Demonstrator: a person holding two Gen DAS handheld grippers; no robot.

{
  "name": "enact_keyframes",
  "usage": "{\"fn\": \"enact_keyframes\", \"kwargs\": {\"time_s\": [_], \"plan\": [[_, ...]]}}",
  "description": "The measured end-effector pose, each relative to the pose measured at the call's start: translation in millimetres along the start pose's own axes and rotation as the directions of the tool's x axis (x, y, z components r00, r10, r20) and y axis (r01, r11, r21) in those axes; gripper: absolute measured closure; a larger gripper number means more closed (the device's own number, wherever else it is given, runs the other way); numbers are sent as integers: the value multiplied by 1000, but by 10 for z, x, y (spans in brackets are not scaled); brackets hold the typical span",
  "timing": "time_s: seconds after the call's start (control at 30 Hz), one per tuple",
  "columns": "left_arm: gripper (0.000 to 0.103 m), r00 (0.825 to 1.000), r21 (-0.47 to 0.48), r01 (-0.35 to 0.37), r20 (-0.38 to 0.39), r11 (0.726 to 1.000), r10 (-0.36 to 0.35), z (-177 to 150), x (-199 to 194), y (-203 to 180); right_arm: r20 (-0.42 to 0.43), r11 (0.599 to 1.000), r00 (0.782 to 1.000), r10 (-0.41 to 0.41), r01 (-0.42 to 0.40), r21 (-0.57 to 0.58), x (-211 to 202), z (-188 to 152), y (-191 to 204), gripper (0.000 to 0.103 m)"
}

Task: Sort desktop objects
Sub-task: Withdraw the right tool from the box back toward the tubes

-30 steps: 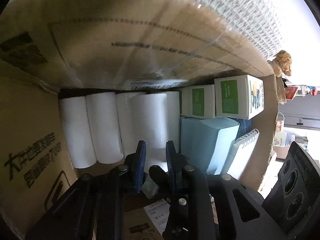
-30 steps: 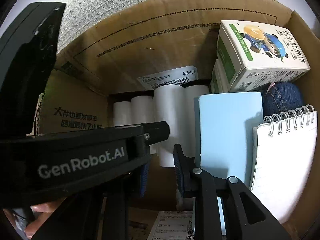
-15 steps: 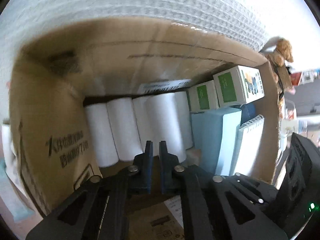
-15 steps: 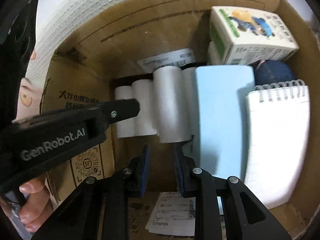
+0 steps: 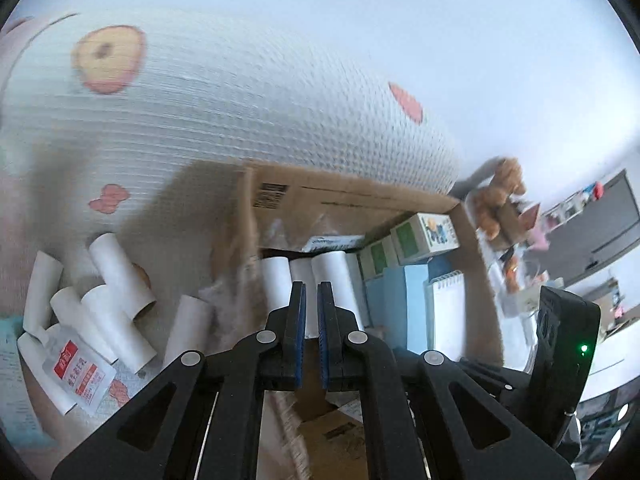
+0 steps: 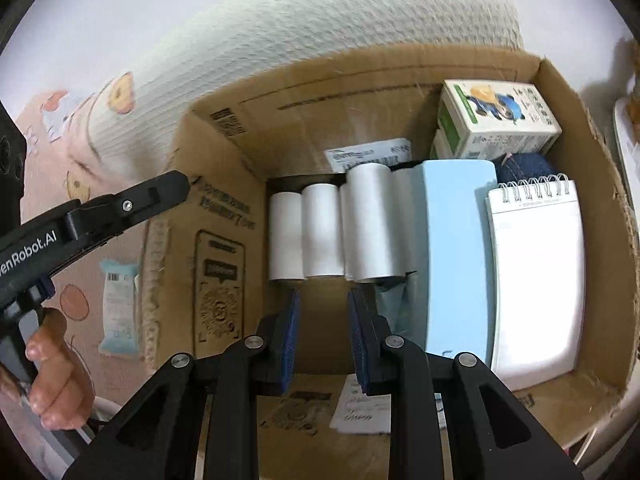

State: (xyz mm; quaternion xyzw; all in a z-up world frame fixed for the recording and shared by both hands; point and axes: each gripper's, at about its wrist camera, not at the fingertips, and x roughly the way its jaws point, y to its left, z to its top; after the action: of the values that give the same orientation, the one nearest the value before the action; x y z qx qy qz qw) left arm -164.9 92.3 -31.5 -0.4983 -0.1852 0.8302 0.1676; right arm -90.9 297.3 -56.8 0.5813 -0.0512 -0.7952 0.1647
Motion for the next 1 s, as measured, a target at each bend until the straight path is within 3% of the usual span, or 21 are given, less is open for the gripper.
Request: {"fn": "enact_keyframes", "kwargs": {"time_s": [0.13, 0.23, 0.3, 0.47, 0.6, 0.73, 0.87, 1.0], "plan": [[97, 995, -7, 51, 92, 999, -50, -177, -272, 199, 43, 999, 998, 34, -33, -17, 142, 79, -208, 82], [97, 988, -36, 53, 146, 998, -47, -332, -406, 415, 89, 997, 993, 77, -77, -2, 215, 491, 246, 82], [97, 985, -48, 47, 168, 998, -38, -436, -459, 571, 130, 995, 987, 100, -100, -6, -45, 457, 329, 82], [97, 977, -119, 77, 205, 990, -51, -693, -583, 1044, 202, 994, 974, 106, -98, -48, -150, 303, 544, 82], [97, 964, -157, -3, 262, 988, 44, -966, -733, 1334, 273, 988, 961, 41, 2, -156, -143, 163, 767, 82], [97, 953, -215, -92, 264, 972, 148, -1219, -907, 1615, 292, 976, 951, 97, -33, -215, -103, 124, 906, 82], [97, 939, -235, -158, 265, 959, 220, -1437, -1030, 1805, 348, 961, 928, 136, -38, -274, -150, 49, 997, 82], [97, 913, -201, -248, 280, 948, 298, -1639, -1118, 1867, 360, 927, 909, 209, -67, -369, -101, -43, 1229, 82]]}}
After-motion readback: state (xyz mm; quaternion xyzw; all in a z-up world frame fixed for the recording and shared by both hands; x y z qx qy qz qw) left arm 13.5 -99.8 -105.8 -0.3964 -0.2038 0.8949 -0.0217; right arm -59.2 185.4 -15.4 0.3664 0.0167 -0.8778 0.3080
